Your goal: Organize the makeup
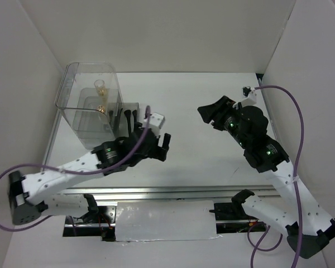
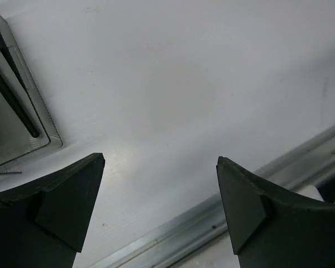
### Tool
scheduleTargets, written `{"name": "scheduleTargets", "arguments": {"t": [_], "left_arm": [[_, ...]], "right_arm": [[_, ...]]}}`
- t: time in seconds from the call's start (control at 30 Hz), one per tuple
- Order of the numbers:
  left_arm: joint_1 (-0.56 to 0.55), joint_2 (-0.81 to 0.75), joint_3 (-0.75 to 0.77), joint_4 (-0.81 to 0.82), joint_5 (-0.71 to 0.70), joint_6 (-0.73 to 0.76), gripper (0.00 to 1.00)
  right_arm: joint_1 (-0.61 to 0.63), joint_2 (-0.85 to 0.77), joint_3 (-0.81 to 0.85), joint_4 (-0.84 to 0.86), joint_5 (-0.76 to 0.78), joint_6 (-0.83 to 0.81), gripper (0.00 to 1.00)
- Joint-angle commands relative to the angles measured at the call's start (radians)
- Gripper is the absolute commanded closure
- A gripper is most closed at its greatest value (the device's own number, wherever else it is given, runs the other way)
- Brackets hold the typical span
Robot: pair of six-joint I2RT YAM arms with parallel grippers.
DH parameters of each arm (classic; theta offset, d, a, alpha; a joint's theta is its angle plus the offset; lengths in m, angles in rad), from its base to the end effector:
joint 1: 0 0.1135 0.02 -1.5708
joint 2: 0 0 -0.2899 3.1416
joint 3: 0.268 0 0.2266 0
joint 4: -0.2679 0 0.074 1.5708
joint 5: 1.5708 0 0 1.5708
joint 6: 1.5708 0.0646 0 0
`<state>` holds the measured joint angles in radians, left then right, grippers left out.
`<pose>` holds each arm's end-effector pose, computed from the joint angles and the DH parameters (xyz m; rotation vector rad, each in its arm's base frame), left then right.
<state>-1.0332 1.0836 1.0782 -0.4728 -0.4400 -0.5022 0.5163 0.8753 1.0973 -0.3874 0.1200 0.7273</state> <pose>0.1367 -0.1755 0.3676 0.2652 2.0228 -0.5285 0.1520 0.0774 0.4200 0.2810 1.7825 0.8011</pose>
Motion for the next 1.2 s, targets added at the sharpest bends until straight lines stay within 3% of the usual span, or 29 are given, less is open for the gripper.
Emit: {"name": "scheduleTargets", "arguments": {"t": [0.0, 0.07, 0.17, 0.2, 0.23, 0.27, 0.5, 0.63, 0.77, 1.17], "left_arm": [[-0.011, 0.169, 0.046, 0.088, -0.199, 0.029, 0.05], [0.021, 0.301, 0.083, 0.135, -0.23, 0.074, 0.12], [0.123, 0.484, 0.159, 0.197, -0.215, 0.129, 0.57], [0.178, 0.528, 0.181, 0.204, -0.186, 0.145, 0.83], [0.197, 0.62, 0.237, 0.197, -0.184, 0.151, 0.94], [0.211, 0.666, 0.27, 0.189, -0.196, 0.177, 1.0], [0.277, 1.004, 0.508, 0.123, -0.235, 0.295, 1.0], [0.329, 1.076, 0.548, 0.079, -0.229, 0.297, 1.0], [0.384, 1.102, 0.555, 0.026, -0.258, 0.275, 1.0], [0.466, 1.104, 0.485, -0.035, -0.413, 0.234, 1.0]], "right_arm": [[-0.007, -0.093, 0.003, -0.06, 0.067, -0.012, 0.34], [-0.009, -0.169, 0.0, -0.093, 0.119, -0.006, 0.34], [-0.007, -0.269, -0.005, -0.119, 0.167, -0.009, 0.34], [-0.007, -0.309, -0.007, -0.132, 0.17, -0.009, 0.34], [-0.007, -0.326, -0.013, -0.137, 0.17, -0.011, 0.35], [-0.007, -0.341, -0.017, -0.14, 0.165, -0.012, 0.35], [-0.007, -0.42, -0.086, -0.151, 0.168, -0.026, 0.33], [-0.007, -0.432, -0.134, -0.154, 0.182, -0.028, 0.17], [-0.007, -0.478, -0.181, -0.128, 0.199, -0.034, 0.06], [-0.009, -0.478, -0.237, -0.074, 0.198, -0.045, 0.03]]}}
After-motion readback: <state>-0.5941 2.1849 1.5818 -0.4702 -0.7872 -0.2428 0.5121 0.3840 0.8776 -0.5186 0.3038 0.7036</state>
